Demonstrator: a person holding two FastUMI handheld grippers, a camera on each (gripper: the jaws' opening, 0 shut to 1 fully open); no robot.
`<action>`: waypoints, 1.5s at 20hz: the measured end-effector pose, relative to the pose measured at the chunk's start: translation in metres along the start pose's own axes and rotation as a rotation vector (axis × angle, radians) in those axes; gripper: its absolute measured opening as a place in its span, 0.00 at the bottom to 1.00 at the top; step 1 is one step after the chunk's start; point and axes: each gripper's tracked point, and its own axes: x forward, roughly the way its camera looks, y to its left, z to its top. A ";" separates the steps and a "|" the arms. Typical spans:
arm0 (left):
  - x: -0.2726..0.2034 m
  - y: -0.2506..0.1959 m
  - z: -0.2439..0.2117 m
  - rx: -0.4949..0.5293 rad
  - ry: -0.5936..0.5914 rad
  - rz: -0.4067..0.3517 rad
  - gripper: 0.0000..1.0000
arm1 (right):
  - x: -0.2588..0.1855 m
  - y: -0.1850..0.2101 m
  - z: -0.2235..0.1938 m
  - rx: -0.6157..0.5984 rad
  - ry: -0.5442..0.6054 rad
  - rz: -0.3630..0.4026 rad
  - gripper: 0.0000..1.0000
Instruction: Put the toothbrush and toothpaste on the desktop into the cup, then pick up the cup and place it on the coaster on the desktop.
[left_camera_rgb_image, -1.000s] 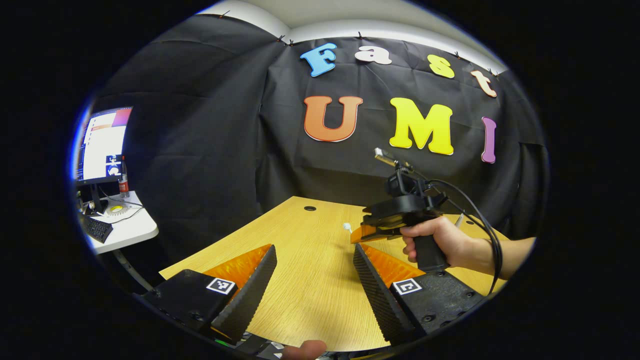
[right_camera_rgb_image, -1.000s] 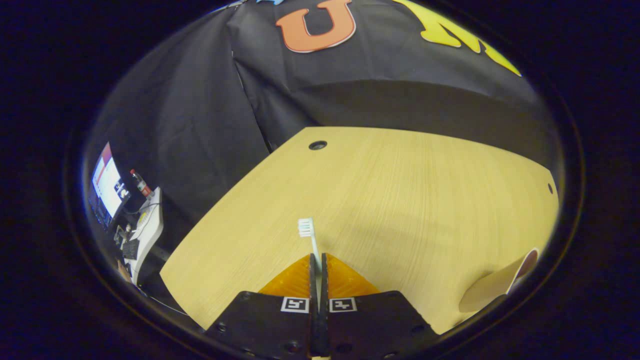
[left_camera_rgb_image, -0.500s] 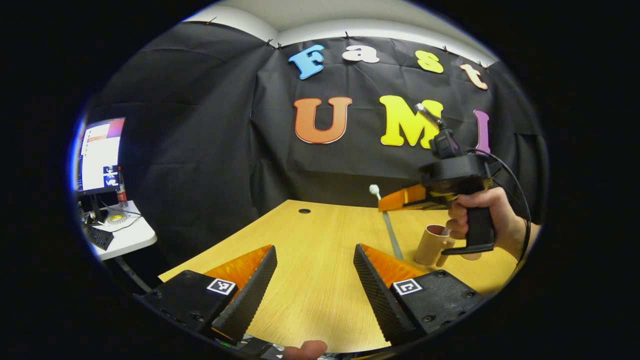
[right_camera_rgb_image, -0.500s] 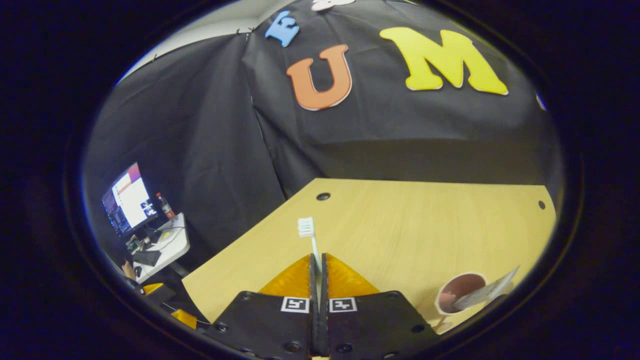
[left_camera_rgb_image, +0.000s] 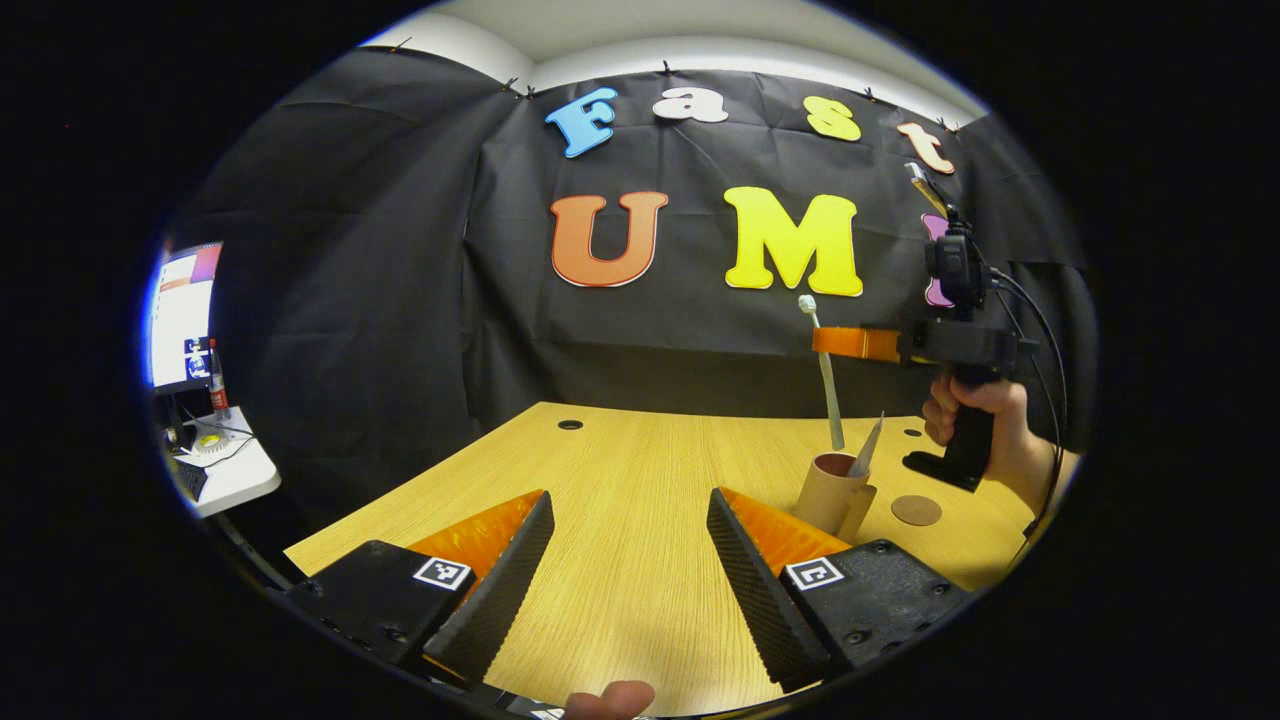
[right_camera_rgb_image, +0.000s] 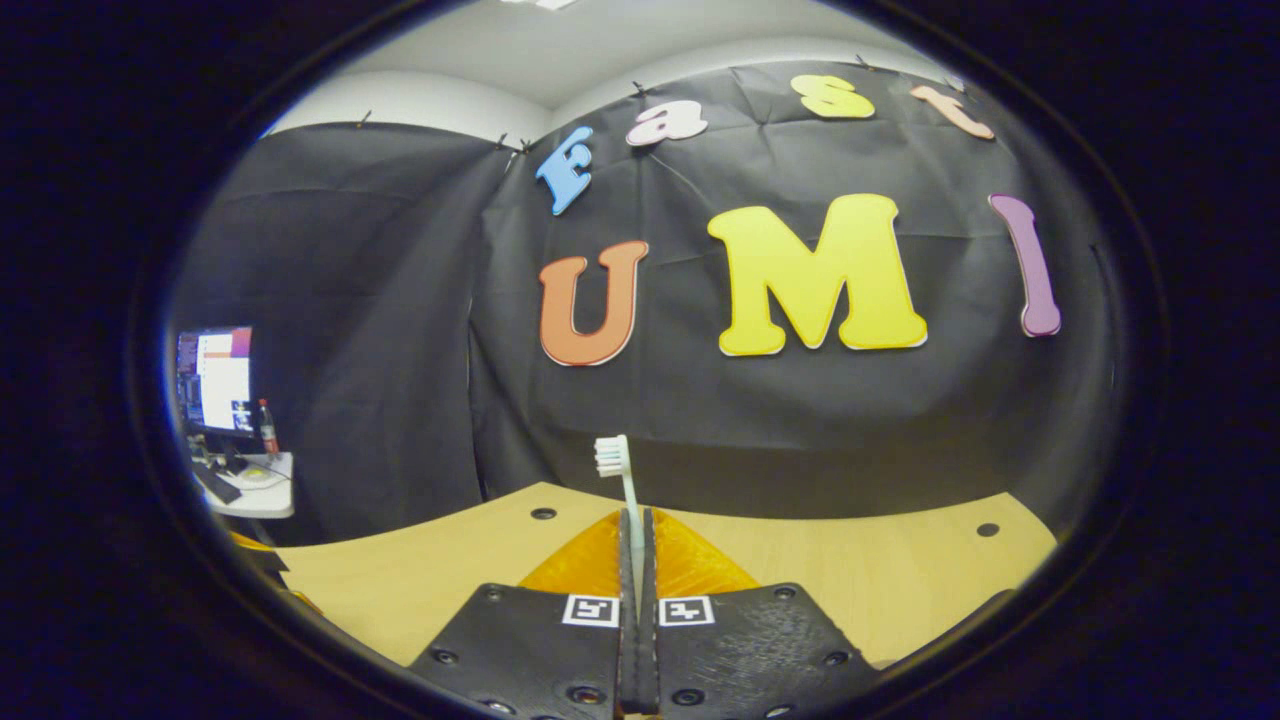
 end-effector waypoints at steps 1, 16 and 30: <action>0.001 -0.001 0.001 0.004 0.000 0.003 0.98 | 0.000 -0.004 -0.003 -0.010 -0.016 -0.005 0.00; 0.012 -0.024 0.001 -0.016 0.027 -0.017 0.98 | -0.052 -0.037 -0.039 0.082 0.002 0.057 0.70; 0.031 -0.110 0.057 0.009 0.020 -0.109 0.98 | -0.196 -0.115 0.020 0.041 -0.175 -0.049 0.96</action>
